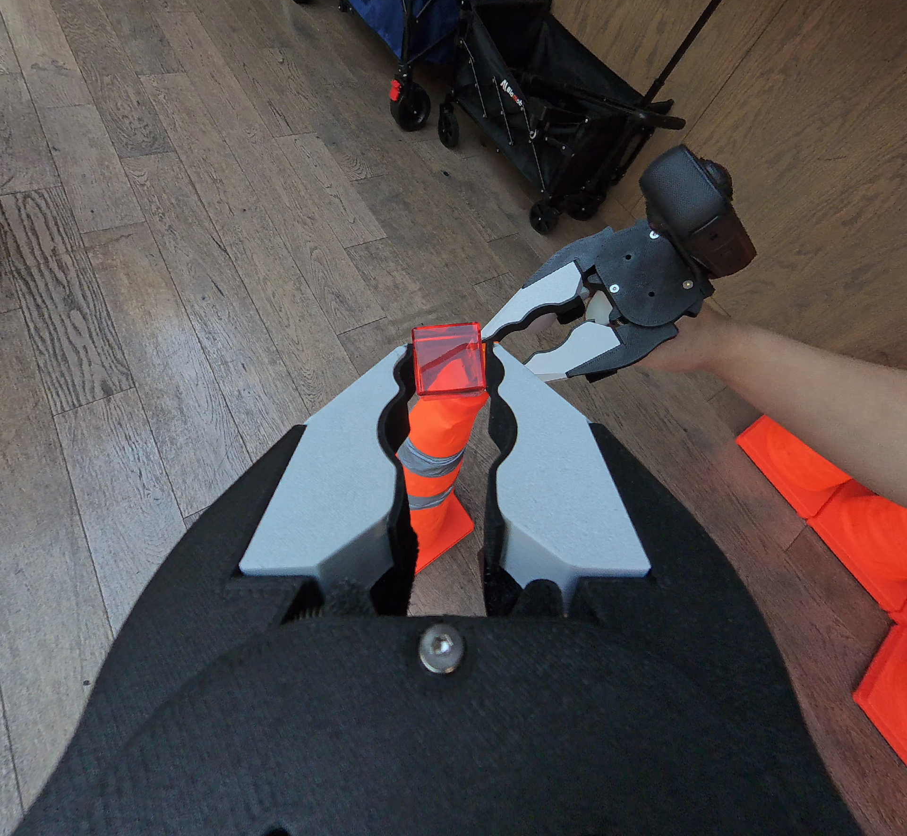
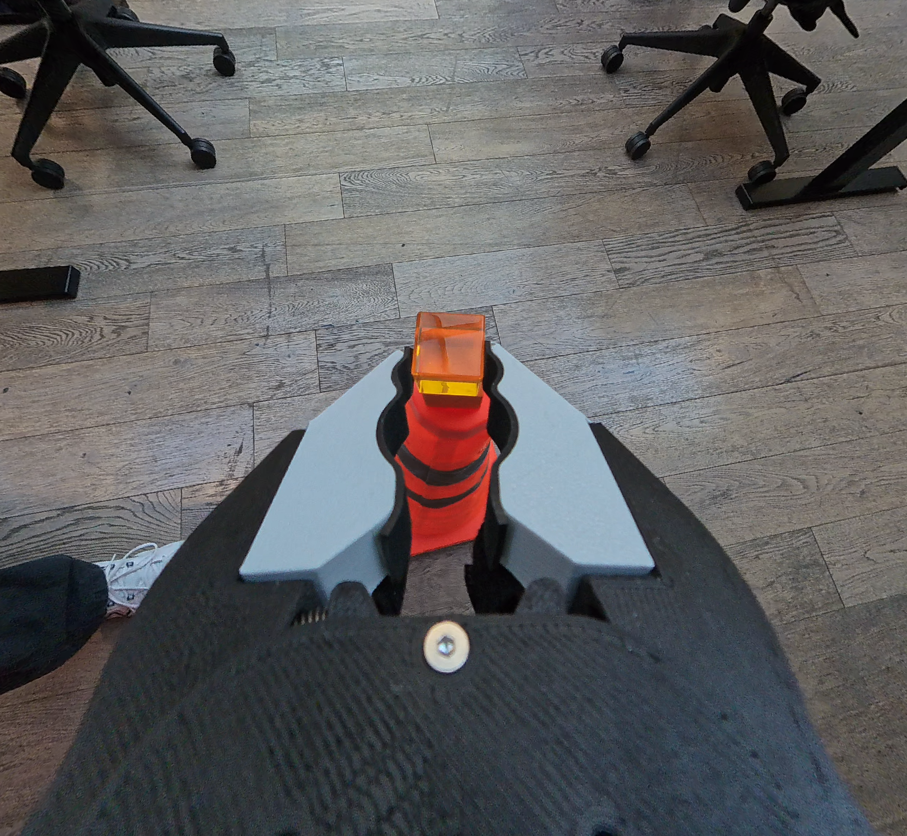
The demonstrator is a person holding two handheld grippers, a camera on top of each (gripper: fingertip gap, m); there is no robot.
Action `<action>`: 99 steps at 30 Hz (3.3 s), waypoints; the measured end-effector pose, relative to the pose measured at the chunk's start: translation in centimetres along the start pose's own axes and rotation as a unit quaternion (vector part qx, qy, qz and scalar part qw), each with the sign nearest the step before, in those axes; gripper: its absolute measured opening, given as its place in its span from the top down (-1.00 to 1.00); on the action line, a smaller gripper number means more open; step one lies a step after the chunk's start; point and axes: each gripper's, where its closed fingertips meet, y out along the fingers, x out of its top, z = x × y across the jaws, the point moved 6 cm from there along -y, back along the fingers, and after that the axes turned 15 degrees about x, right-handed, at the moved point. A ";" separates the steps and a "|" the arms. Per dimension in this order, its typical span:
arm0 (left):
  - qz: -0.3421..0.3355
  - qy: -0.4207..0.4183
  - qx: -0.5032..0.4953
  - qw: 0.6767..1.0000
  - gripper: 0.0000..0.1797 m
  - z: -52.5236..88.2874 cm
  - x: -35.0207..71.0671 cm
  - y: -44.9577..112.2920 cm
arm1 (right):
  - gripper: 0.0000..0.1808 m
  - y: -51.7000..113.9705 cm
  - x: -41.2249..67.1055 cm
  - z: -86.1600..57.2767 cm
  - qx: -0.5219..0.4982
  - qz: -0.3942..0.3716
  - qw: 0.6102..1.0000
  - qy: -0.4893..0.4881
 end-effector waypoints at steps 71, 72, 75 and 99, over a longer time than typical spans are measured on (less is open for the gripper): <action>0.112 0.036 0.062 0.991 0.51 -6.7 -5.2 10.9 | 0.48 -4.5 -8.2 4.3 -0.033 -0.108 0.986 0.122; 0.110 0.034 0.065 0.991 0.48 -6.6 -5.2 10.6 | 0.48 -4.5 -8.1 4.3 -0.034 -0.109 0.986 0.121; 0.084 0.027 0.071 0.994 0.45 -6.3 -5.5 8.7 | 0.47 -4.9 -7.9 4.5 -0.041 -0.116 0.985 0.122; -0.122 -0.231 0.402 0.878 0.48 13.3 -23.4 -45.2 | 0.52 9.9 23.5 22.5 0.035 -0.173 0.973 -0.145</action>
